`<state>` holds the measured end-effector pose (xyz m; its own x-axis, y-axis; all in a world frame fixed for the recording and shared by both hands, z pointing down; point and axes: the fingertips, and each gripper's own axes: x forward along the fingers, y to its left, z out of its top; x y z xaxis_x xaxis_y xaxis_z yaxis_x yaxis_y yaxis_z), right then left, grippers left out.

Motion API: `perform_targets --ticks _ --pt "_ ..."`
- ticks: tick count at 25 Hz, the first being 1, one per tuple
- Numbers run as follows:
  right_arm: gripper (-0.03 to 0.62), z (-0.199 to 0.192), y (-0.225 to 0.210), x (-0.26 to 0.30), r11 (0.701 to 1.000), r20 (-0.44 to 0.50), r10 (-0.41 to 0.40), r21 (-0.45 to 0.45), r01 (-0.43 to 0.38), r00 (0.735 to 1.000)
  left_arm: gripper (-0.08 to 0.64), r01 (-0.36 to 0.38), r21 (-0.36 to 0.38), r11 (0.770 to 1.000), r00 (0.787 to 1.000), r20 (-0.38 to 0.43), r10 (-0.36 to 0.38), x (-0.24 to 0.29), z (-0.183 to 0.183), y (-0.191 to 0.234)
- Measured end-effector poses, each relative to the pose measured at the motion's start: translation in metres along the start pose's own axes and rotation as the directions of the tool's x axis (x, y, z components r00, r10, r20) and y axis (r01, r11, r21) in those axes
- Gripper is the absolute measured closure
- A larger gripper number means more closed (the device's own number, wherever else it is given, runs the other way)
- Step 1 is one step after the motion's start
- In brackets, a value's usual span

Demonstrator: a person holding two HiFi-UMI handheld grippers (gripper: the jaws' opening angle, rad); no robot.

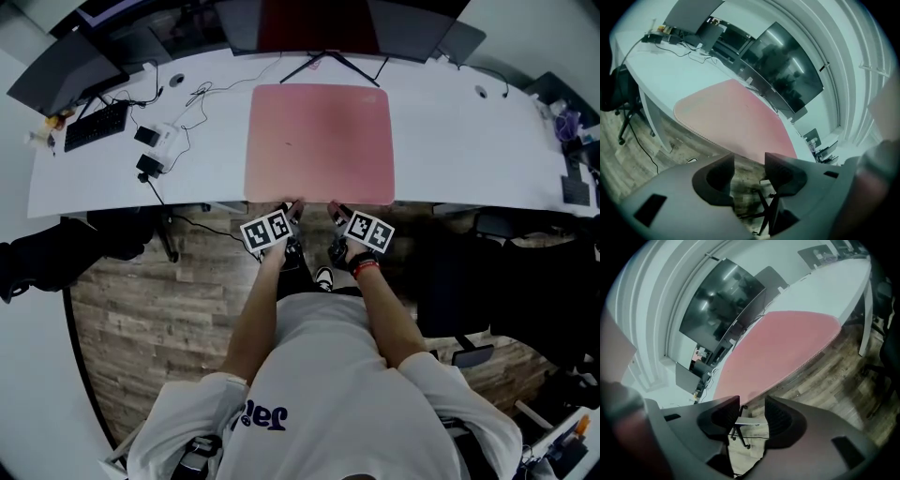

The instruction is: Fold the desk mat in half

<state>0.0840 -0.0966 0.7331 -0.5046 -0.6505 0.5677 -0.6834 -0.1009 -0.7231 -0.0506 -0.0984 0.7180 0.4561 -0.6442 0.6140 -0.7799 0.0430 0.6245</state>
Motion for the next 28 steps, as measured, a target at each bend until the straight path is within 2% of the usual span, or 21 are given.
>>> perform_targets --ticks 3,12,15,20,25,28 --pt "0.413 0.001 -0.001 0.002 0.998 0.013 0.018 0.056 -0.018 1.000 0.342 0.013 -0.063 0.998 1.000 -0.004 -0.014 0.004 -0.002 0.004" --pt "0.422 0.006 -0.006 0.012 0.987 0.029 0.041 0.152 -0.044 0.999 0.348 0.046 -0.183 0.982 0.999 -0.015 -0.049 0.018 -0.003 0.009" --pt "0.437 0.008 -0.005 0.013 0.985 0.036 0.043 0.163 -0.048 0.998 0.370 0.058 -0.225 0.973 0.998 0.006 -0.059 0.020 0.001 0.009" --pt "0.489 0.011 -0.005 0.012 0.984 0.043 0.035 0.172 -0.042 0.998 0.416 0.042 -0.247 0.968 0.999 0.015 -0.039 0.020 0.002 0.013" --pt "0.534 0.015 -0.002 0.009 0.984 0.055 0.045 0.169 -0.054 0.997 0.497 0.045 -0.295 0.954 0.999 0.033 -0.036 0.019 0.005 0.013" --pt "0.549 0.016 0.000 0.008 0.985 0.060 0.048 0.165 -0.057 0.997 0.522 0.047 -0.294 0.955 0.999 0.036 -0.038 0.017 0.006 0.011"
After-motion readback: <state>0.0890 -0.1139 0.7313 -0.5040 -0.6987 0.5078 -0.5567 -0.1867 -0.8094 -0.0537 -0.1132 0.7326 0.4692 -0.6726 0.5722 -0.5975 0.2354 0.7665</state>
